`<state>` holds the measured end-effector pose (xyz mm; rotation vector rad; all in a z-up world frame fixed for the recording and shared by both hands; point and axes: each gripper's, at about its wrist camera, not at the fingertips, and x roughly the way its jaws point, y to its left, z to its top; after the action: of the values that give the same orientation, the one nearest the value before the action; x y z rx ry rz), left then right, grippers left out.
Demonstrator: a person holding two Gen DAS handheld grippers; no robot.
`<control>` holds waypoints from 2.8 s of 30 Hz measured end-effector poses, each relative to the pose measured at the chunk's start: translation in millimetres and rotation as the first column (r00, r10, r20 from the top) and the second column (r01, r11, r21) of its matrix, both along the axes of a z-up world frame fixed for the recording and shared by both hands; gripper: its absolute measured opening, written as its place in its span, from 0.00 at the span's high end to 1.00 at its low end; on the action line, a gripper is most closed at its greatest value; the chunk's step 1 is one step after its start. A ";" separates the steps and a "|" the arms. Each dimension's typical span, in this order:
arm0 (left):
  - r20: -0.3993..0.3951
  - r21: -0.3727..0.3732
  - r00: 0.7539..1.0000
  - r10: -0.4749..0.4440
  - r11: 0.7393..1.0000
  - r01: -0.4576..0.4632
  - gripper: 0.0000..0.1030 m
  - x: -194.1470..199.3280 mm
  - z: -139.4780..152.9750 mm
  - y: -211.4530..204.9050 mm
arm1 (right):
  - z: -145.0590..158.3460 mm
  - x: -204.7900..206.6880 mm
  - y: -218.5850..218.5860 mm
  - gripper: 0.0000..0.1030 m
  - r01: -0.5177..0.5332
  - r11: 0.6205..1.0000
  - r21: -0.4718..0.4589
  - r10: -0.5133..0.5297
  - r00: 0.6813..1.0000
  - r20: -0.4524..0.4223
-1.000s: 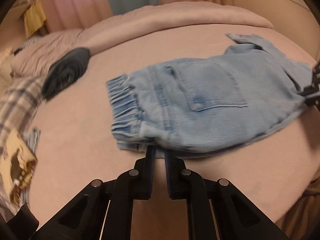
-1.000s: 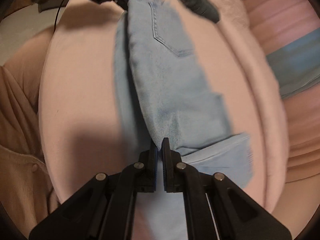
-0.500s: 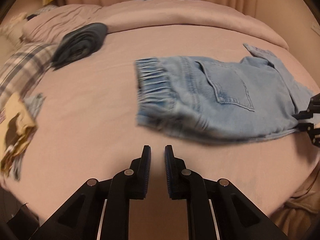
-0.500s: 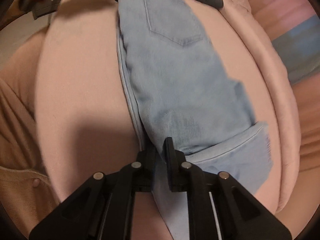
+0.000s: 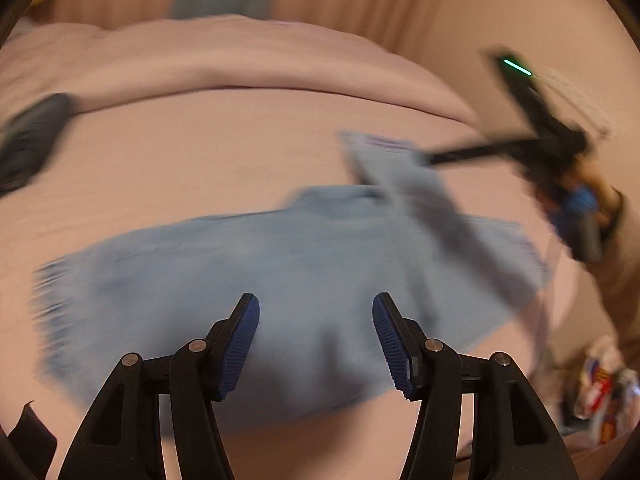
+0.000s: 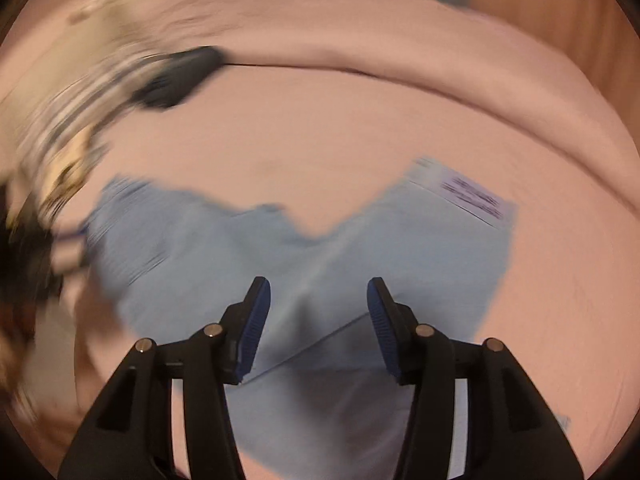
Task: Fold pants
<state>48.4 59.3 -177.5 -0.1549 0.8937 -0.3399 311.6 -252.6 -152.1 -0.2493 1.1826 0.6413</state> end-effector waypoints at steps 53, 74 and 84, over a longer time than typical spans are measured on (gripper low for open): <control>-0.089 0.382 0.922 -0.378 0.842 0.382 0.94 2.5 -62.1 -193.0 | 19.7 -118.4 -200.9 0.45 0.537 0.812 0.226 -0.574 0.805 0.148; -0.084 0.394 0.930 -0.357 0.845 0.360 0.96 3.9 -61.6 -196.9 | 37.6 -159.3 -292.9 0.95 0.613 0.651 0.447 -0.695 0.718 0.029; -0.095 0.398 0.928 -0.361 0.841 0.368 0.96 4.9 -62.4 -196.1 | -34.7 -174.5 -326.6 0.94 0.772 0.513 0.376 -0.765 0.610 -0.207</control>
<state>53.3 -136.8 -239.9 0.4111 0.9920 -0.4971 137.1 -579.2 -186.8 0.6666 0.9914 0.0774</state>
